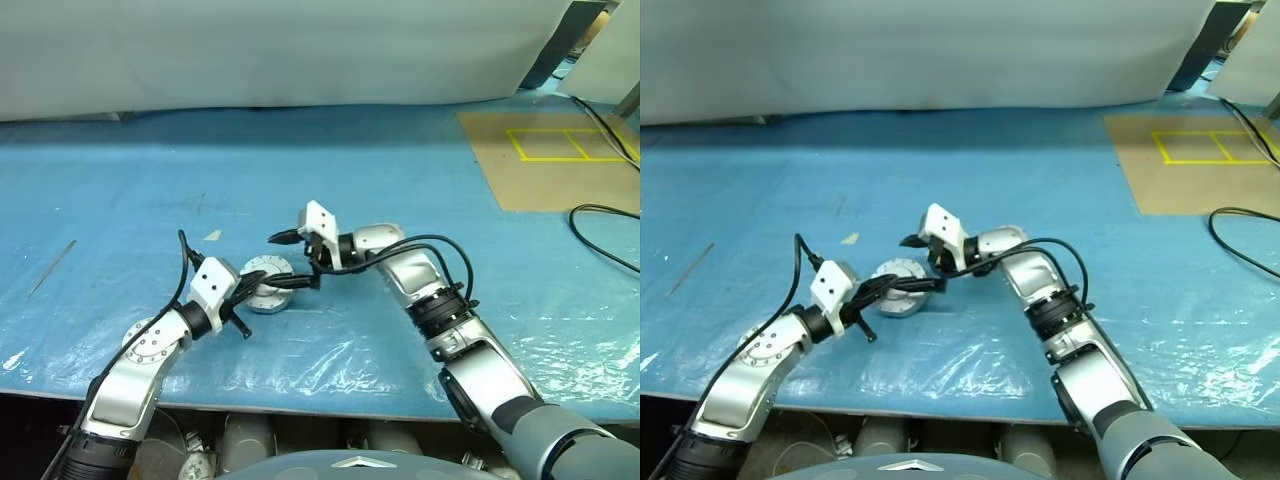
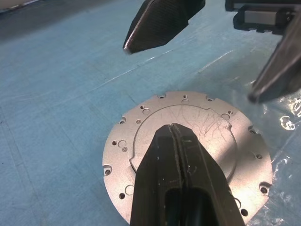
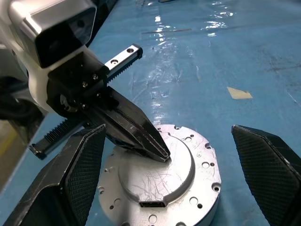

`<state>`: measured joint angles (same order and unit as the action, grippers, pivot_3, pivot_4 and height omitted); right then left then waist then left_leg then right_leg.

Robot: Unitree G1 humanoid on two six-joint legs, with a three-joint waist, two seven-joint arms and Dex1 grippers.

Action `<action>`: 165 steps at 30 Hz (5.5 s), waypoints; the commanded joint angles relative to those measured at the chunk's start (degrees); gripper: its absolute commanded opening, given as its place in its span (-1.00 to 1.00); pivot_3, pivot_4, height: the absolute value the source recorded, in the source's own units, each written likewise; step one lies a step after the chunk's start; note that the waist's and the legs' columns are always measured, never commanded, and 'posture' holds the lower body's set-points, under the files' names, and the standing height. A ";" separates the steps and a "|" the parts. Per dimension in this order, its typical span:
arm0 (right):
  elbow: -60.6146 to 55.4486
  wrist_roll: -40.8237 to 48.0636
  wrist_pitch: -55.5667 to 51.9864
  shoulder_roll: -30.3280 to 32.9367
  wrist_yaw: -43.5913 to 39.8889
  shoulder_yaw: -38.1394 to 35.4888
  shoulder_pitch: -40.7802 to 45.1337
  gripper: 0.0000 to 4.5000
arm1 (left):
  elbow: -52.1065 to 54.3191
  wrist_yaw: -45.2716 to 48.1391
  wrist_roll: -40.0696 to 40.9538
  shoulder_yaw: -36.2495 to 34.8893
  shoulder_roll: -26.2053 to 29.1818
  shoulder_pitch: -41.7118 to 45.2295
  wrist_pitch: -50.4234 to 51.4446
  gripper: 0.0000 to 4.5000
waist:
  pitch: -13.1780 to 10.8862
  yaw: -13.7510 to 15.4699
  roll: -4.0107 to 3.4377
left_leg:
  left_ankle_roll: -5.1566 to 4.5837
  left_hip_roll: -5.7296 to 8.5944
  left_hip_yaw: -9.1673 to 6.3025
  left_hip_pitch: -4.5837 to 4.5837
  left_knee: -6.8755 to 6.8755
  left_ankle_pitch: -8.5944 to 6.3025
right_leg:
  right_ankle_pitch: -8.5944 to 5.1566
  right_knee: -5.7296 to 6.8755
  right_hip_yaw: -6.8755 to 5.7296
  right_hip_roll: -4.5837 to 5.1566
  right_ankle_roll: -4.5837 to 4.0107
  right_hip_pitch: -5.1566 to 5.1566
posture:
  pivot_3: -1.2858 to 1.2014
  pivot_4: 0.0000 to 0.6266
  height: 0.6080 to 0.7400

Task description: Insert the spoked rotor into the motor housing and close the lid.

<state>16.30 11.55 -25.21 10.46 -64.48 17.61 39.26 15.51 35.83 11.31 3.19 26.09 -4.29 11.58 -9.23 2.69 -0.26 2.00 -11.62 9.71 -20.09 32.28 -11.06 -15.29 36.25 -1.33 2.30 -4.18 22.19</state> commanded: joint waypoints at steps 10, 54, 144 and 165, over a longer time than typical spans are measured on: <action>-6.63 8.19 -37.83 1.26 9.91 -4.15 -1.17 0.98 | -4.49 0.91 -2.04 2.21 0.84 -1.57 1.03 -1.00 | 0.01 0.05 -0.03 | 0.23 0.03 0.00 0.00 -0.38 0.13 | 0.05 -0.54 -0.04 -0.04 0.06 -0.10 | 0.03 -0.52 1.00; 7.16 21.02 -60.12 -17.48 33.91 -36.89 5.54 -0.45 | -6.26 -4.88 7.21 -11.77 -3.36 1.29 -2.50 -1.00 | -0.04 -0.29 -0.01 | 0.31 0.05 0.15 0.02 -0.98 0.16 | 0.18 -0.73 -0.01 -0.08 0.28 0.13 | 0.03 -0.52 1.00; 15.92 38.37 -33.78 -17.94 43.34 -39.91 12.75 0.86 | -9.83 -31.12 70.21 -35.78 -27.61 22.18 3.28 0.18 | -0.30 1.30 0.47 | 0.36 0.25 -0.07 -1.48 0.15 0.15 | 0.62 -0.46 -0.22 -0.23 0.75 0.82 | 0.03 -0.52 1.00; 13.09 39.24 -32.47 -18.13 44.50 -39.81 12.01 0.86 | -79.65 -11.22 45.01 -45.73 -4.71 46.47 -13.90 0.18 | -0.34 2.79 0.89 | 0.35 0.15 -0.78 -1.57 0.48 0.16 | 0.73 -0.16 -0.40 -0.08 0.84 0.78 | 0.03 -0.52 1.00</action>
<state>32.41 49.18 -57.68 -6.70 -19.82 -22.26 50.96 -63.43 23.82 57.70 -41.76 20.31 42.17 -1.37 -9.57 5.49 0.63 2.35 -11.46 8.93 -21.65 32.76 -10.90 -14.56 36.13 -1.73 2.23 -3.35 22.97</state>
